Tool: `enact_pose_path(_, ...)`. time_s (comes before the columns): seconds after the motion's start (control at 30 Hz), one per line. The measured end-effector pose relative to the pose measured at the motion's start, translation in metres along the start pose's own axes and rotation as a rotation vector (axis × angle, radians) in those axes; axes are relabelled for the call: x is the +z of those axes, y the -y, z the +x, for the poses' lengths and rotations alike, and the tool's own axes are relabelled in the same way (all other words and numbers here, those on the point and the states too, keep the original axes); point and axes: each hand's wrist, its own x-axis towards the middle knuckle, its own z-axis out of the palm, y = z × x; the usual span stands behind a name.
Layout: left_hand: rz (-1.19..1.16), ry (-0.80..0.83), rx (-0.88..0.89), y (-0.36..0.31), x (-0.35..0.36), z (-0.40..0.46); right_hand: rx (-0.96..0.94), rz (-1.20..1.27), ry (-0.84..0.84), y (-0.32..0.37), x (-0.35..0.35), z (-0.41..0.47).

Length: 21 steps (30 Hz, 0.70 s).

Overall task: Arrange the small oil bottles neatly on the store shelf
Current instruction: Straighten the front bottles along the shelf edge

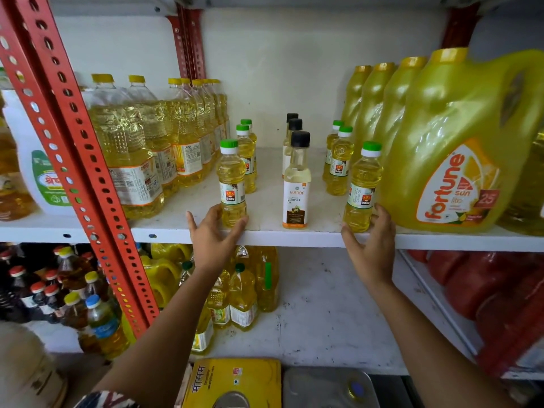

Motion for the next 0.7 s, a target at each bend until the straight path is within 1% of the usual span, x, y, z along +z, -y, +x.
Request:
enact_pose_path(0.13, 0.005, -0.032, -0.006, -0.006, 0.004, -0.014, 0.016, -0.006, 0.02, 0.0, 0.0, -0.002)
enact_pose_path(0.2, 0.054, -0.121, -0.024, -0.011, 0.011, -0.032, 0.015, -0.013, 0.028, 0.0, 0.0, -0.001)
enact_pose_path(0.27, 0.145, -0.188, 0.048, -0.015, 0.023, -0.052, 0.01, -0.018, 0.036, 0.001, -0.001, -0.001)
enact_pose_path(0.33, 0.174, -0.165, 0.167, -0.025, 0.037, -0.067, 0.009, -0.016, 0.043, 0.002, -0.002, -0.001)
enact_pose_path(0.4, 0.138, -0.116, 0.241, -0.039, 0.05, -0.071, 0.004, -0.018, 0.054, 0.001, -0.003, -0.002)
enact_pose_path(0.47, 0.051, -0.058, 0.21, -0.056, 0.059, -0.066, -0.003, -0.027, 0.064, 0.001, -0.004, -0.001)
enact_pose_path(0.57, -0.029, 0.027, 0.082, -0.074, 0.071, -0.051, 0.001, -0.047, 0.071, 0.002, -0.003, 0.0)
enact_pose_path(0.7, -0.05, 0.023, -0.015, -0.085, 0.074, -0.041, 0.007, -0.047, 0.081, 0.001, -0.003, 0.001)
